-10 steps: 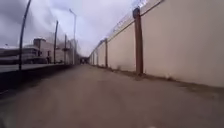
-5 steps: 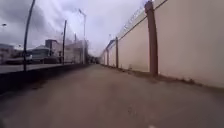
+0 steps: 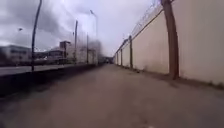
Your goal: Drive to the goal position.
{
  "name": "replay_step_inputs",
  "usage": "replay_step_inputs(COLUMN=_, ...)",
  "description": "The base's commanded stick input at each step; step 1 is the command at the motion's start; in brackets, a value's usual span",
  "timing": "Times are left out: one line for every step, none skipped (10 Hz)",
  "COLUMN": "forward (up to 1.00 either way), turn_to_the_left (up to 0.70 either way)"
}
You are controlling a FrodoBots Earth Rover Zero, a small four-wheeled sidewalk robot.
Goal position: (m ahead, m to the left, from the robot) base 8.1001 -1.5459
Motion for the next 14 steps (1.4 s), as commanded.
replay_step_inputs(forward=0.7, turn_to_the_left=0.11)
replay_step_inputs(forward=0.7, turn_to_the_left=0.11)
replay_step_inputs(forward=0.7, turn_to_the_left=0.11)
replay_step_inputs(forward=0.7, turn_to_the_left=0.15)
replay_step_inputs(forward=0.7, turn_to_the_left=-0.14)
replay_step_inputs(forward=0.7, turn_to_the_left=-0.16)
replay_step_inputs(forward=0.7, turn_to_the_left=-0.19)
replay_step_inputs(forward=0.7, turn_to_the_left=-0.08)
replay_step_inputs(forward=0.7, turn_to_the_left=0.04)
replay_step_inputs(forward=0.7, turn_to_the_left=0.11)
replay_step_inputs(forward=0.7, turn_to_the_left=0.17)
replay_step_inputs(forward=0.7, turn_to_the_left=0.15)
replay_step_inputs(forward=0.7, turn_to_the_left=0.13)
replay_step_inputs(forward=0.7, turn_to_the_left=0.12)
